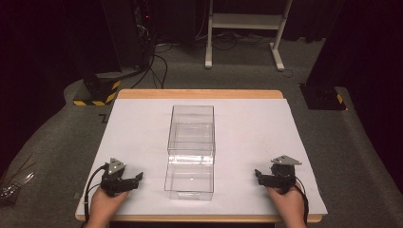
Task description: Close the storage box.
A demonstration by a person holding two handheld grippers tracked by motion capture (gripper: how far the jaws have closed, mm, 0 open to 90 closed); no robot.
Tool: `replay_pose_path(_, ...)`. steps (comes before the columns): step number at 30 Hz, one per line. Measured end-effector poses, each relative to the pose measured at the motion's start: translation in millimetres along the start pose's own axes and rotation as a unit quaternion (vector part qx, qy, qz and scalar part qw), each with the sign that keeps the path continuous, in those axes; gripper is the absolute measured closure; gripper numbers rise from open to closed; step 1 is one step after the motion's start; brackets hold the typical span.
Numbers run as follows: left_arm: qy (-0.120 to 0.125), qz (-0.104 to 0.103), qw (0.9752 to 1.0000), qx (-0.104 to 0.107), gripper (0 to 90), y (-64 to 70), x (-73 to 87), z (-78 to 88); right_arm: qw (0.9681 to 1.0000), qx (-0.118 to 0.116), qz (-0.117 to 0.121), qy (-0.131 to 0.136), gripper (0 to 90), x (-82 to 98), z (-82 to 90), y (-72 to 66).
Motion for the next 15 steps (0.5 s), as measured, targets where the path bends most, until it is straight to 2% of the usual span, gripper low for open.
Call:
replay_pose_path(7, 0.001, 0.007, 1.0000, 0.000, 18.3, 0.2, -0.4, 0.4, 1.0000, 0.001, 0.001, 0.000, 10.8, 0.1, -0.1, 0.0)
replay_pose_path(15, -0.005, 0.002, 0.9997, 0.024, 14.9, -1.0, -2.6, 1.7, 1.0000, 0.001, 0.000, 0.000, 10.8, 0.3, -0.1, -0.2)
Point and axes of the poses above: each handheld gripper's, and its own axes: z roughly backward along the jaws, x roughly out of its underside, y roughly to its right, the point moved 5 cm from there along -z, roughly forward along the jaws, and after that the axes turned 9 degrees about -y, right-handed, at the moved point
